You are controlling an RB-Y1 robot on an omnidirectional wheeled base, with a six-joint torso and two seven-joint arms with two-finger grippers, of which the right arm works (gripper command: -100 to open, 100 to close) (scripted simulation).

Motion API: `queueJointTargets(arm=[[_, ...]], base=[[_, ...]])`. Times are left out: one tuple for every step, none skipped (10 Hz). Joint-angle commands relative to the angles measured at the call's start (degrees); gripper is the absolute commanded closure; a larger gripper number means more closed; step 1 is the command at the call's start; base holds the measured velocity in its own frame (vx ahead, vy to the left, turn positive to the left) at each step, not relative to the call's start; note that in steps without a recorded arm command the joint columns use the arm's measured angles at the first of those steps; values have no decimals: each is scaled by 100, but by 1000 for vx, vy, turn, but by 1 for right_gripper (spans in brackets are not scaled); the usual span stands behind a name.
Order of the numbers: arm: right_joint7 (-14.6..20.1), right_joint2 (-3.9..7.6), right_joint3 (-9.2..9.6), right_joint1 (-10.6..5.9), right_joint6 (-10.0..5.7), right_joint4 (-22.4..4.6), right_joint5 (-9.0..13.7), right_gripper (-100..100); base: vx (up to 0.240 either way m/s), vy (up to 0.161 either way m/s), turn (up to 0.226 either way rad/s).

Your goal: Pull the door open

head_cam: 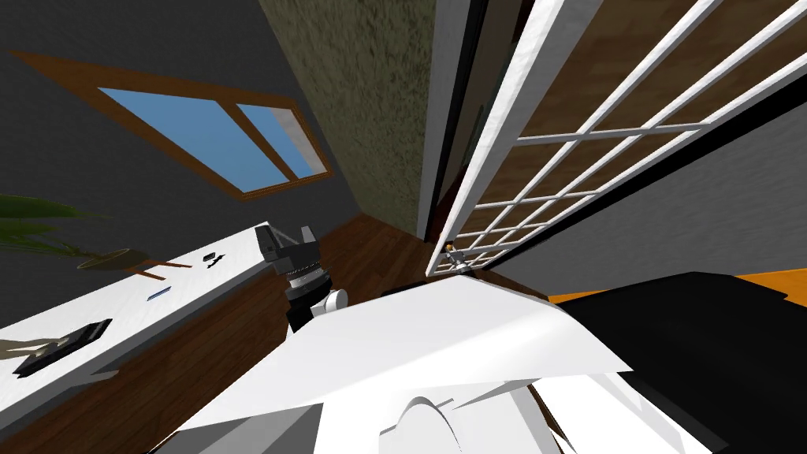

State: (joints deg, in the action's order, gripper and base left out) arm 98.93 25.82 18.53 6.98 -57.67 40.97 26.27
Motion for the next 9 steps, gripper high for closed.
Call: queueJointTargets(arm=[[113,73,98,70,-144,-21,-55,100],[180,124,150,108,-223,-29,-84,100],[240,171,197,143,-295,-37,-111,100],[308,224,250,182,-377,-45,-141,100],[251,195,217,167,-293,-22,-121,100],[327,237,287,225,-415,-70,-161,100],[366,267,320,252,-493,-95,-180,100],[389,284,339,267,-536,-109,-191,100],[436,319,378,300,-629,-139,-214,100]], base=[[-219,-63,116],[-215,-67,126],[-217,-30,118],[-222,-46,112],[-100,-25,28],[-111,-44,116],[-174,-72,156],[-181,-50,105],[-199,-31,97]])
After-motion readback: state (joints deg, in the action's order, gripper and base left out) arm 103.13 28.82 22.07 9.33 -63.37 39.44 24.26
